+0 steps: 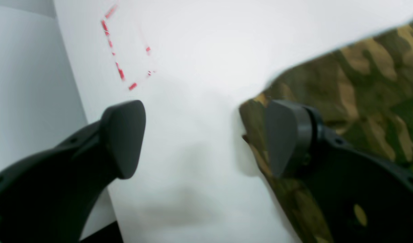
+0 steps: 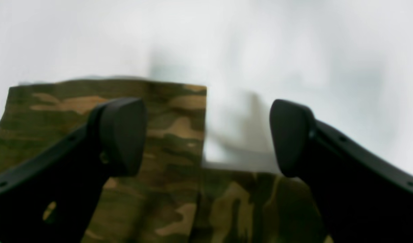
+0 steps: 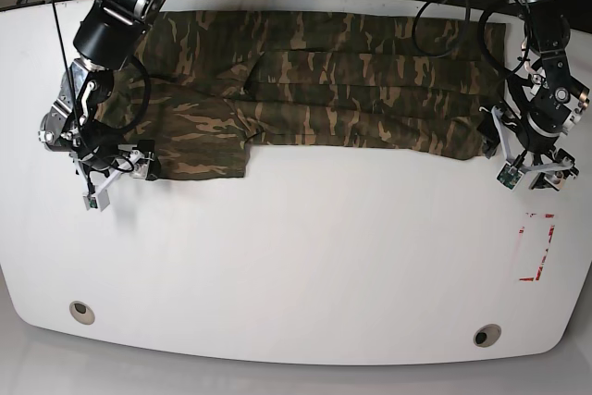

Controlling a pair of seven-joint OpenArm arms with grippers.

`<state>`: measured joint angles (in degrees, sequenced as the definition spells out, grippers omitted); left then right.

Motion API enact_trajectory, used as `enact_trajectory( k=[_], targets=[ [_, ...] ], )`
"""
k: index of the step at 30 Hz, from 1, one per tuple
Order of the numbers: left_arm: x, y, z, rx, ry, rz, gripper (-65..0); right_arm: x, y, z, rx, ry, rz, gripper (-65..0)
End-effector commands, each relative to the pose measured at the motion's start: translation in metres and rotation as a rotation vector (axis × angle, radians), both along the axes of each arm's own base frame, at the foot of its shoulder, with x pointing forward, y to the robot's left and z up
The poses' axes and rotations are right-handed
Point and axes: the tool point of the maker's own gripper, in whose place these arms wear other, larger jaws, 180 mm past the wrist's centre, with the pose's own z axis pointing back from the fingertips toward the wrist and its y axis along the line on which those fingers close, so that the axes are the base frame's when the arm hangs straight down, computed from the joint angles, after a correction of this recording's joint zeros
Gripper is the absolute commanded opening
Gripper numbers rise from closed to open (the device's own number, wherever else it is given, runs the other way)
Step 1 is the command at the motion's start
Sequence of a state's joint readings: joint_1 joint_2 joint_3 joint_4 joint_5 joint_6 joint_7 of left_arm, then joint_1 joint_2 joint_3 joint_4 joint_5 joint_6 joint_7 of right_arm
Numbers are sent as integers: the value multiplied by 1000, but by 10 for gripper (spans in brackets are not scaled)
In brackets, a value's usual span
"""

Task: Layout the t-shirt on the table in an organized manner, then fold the t-shirt properly
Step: 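Open both grippers and release the folded shirt strip, then grasp the shirt end near the right gripper and fold it inward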

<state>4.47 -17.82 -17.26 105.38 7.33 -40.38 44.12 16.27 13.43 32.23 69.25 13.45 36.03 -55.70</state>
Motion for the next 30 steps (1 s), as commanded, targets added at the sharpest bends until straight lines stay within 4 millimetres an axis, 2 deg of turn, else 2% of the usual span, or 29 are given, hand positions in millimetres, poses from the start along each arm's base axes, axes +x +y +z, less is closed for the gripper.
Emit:
enact_trajectory(
  k=[1, 10, 18, 23, 27, 30],
  targets=[
    [7, 4, 15, 14, -47, -4, -127, 13, -3, 17, 1, -65, -5, -103],
    [7, 4, 15, 14, -46, -3, -127, 1, 20, -4, 49, -25, 5, -103],
    [7, 3, 15, 12, -46, -3, -127, -6, 35, -14, 79, -4, 14, -103],
    [7, 3, 15, 12, -46, -3, -127, -4, 55, -17, 72, 9, 78, -107],
    [7, 3, 15, 12, -46, -3, -127, -9, 61, -22, 72, 23, 95, -176],
    [7, 3, 15, 12, -46, -3, -127, -9, 62, -22, 72, 23, 98, -273]
  ],
)
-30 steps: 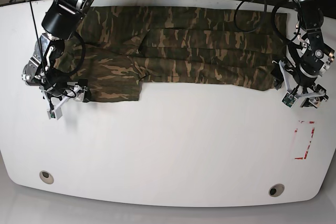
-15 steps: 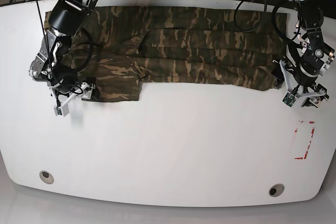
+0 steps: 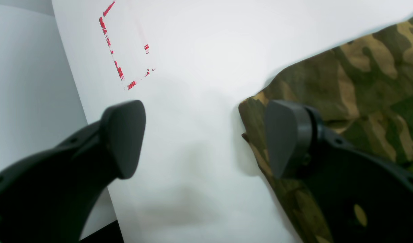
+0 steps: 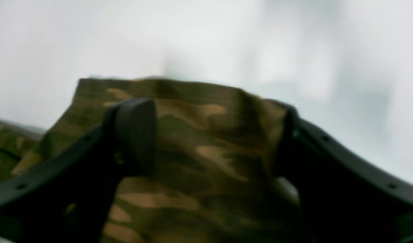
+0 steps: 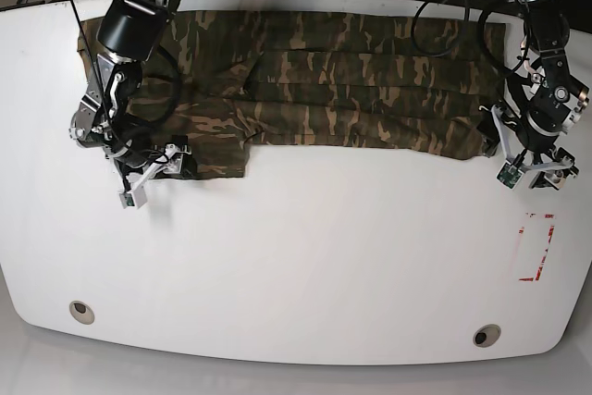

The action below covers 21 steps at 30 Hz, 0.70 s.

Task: Layout the t-shirt on the table in an organized manner, then fold the t-shirt properly
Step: 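Grasp the shirt end near the right gripper and fold it inward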

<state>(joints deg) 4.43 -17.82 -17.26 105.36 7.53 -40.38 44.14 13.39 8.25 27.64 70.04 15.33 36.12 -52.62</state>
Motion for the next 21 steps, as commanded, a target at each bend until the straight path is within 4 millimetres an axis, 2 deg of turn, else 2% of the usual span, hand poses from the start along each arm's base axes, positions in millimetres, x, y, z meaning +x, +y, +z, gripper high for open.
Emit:
enact_trajectory(
  k=[1, 2, 6, 8, 11, 13, 15, 17, 21],
  targets=[
    [7, 3, 14, 9, -45, -5, -127, -6, -4, -4, -24, 38, 15, -316],
    [7, 3, 14, 9, -45, -5, -127, -6, -4, -4, -24, 38, 15, -353],
    [7, 3, 14, 9, -45, -5, -127, -4, -1, -1, -2, 24, 14, -581],
    [7, 3, 14, 8, -43, -4, -127, -3, 0, 1, 15, 16, 15, -650],
    [7, 3, 14, 8, -43, -4, -127, -3, -6, 10, 5, 12, 23, -642],
    [6, 3, 13, 8, -42, -4, -127, 0, -5, 22, 3, -14, 45, -650],
    [6, 3, 13, 8, -41, -3, -127, 2, 3, 35, 14, -40, 81, -650],
    [6, 2, 12, 7, -39, -6, -127, -1, 7, 41, 17, -44, 113, -650],
    [6, -2, 10, -8, -40, -5, -127, -10, 17, 67, 63, -82, 179, -650]
  ],
)
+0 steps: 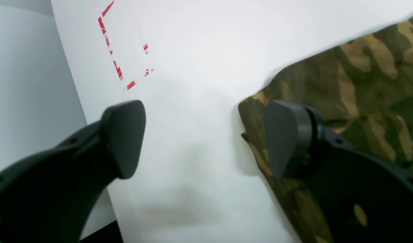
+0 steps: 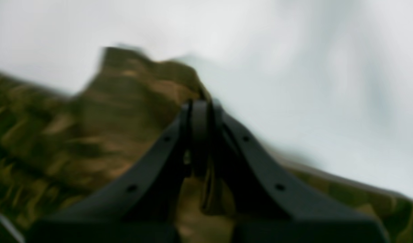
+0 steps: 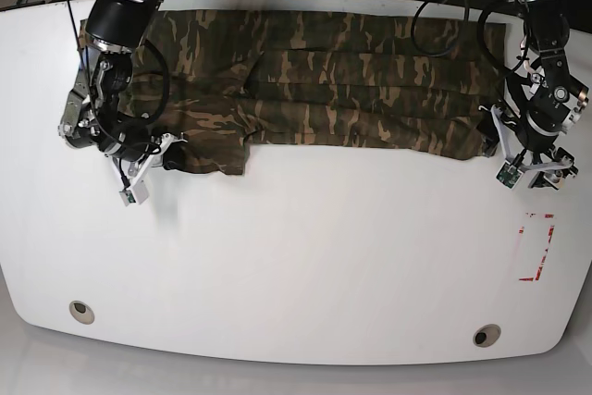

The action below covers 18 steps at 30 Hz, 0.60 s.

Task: Layout the t-shirt on the table in an organized manner, then fold the t-shirt properly
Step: 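Grasp the shirt end near the right gripper and fold it inward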

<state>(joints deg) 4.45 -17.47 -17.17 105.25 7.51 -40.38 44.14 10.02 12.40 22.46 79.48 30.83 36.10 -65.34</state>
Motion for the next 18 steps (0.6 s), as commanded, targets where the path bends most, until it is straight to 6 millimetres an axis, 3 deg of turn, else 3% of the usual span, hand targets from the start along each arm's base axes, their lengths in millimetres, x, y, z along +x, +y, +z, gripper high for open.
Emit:
enact_trajectory(
  k=[1, 6, 18],
  targets=[
    [7, -1, 11, -4, -42, -4, -127, 4, 5, 41, 52, -97, 51, -650],
    [7, -2, 11, -6, -42, -5, -127, -18, 22, 57, 151, -103, 128, -650],
    [7, -2, 11, -6, -43, -6, -127, -98, 61, 48, 353, 12, 276, -650]
  ],
)
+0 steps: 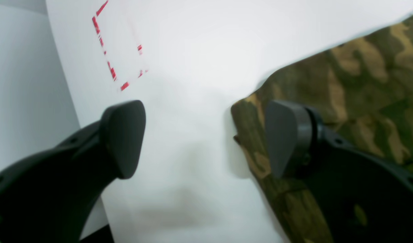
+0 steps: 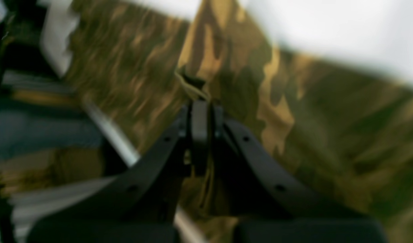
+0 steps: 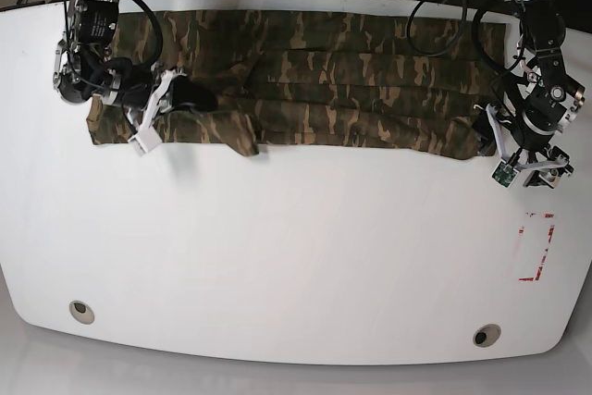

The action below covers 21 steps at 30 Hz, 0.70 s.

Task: Layout the t-shirt on the table in an organized manner, then fold the t-shirt properly
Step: 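Grasp the shirt end near the right gripper and fold it inward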

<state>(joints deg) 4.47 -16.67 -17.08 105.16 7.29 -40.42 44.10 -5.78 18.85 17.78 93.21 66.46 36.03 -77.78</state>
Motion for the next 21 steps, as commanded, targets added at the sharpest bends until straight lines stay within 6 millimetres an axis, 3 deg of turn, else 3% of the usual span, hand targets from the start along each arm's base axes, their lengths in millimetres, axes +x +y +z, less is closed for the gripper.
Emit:
enact_trajectory(
  k=[1, 7, 18, 21],
  targets=[
    [8, 3, 14, 12, -44, -4, -127, -16, 9, 13, 67, -11, 45, -650],
    [8, 3, 14, 12, -46, -4, -127, -52, 22, 18, 87, 21, 136, -650],
    [7, 3, 13, 14, -42, -3, -127, -87, 39, 5, 59, 116, 269, -649],
    [7, 3, 13, 14, -41, -3, -127, -92, 41, 2, 46, 133, 300, -577]
  ],
)
